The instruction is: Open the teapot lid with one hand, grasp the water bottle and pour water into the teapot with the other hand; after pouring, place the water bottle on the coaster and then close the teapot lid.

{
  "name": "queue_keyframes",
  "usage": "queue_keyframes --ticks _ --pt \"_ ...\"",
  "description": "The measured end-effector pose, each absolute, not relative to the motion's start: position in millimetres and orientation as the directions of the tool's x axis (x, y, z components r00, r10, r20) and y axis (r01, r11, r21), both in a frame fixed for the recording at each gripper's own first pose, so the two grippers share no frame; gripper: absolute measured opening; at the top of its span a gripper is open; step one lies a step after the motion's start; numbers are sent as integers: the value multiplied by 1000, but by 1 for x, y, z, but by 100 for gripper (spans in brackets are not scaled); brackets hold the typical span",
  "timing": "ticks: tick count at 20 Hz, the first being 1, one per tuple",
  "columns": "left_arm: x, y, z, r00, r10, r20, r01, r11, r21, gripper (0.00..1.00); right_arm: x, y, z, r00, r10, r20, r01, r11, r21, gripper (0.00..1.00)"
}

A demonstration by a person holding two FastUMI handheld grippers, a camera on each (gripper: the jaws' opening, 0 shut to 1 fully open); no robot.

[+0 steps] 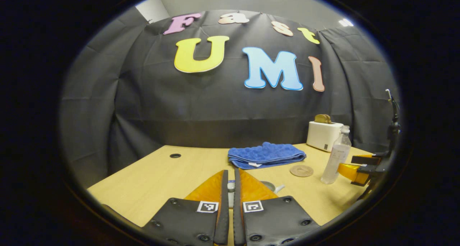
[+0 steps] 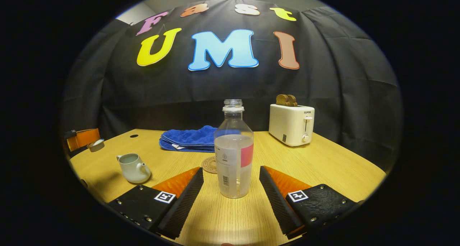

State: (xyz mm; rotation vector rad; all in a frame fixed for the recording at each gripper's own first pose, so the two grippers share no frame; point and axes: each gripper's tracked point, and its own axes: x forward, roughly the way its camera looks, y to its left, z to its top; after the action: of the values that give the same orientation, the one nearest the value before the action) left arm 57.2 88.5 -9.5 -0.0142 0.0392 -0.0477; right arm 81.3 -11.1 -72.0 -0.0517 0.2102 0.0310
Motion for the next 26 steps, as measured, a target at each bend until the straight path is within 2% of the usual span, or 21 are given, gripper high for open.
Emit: queue_keyframes --ticks 12,13,14,16,22,26 --pt "39 109 -18 999 -22 -39 20 999 -45 12 122 -15 -94 963 -23 -270 5 998 -67 98" --pt "37 110 -18 999 -23 -38 21 999 -47 12 126 -15 -96 963 -20 -269 2 998 -66 84" --pt "37 111 -20 999 -23 -38 21 999 -47 12 123 -12 -93 963 -15 -270 -4 997 -72 79" --pt "35 114 -20 999 -16 -38 14 999 -46 12 121 -9 -92 964 -7 -266 -20 995 -100 78" --pt "30 126 -22 999 12 -35 -13 999 -34 12 119 14 -85 972 -6 -235 -69 949 -309 77" --pt "28 134 -24 999 28 -36 -29 999 -29 12 126 22 -68 984 -32 -177 -68 844 -533 77"
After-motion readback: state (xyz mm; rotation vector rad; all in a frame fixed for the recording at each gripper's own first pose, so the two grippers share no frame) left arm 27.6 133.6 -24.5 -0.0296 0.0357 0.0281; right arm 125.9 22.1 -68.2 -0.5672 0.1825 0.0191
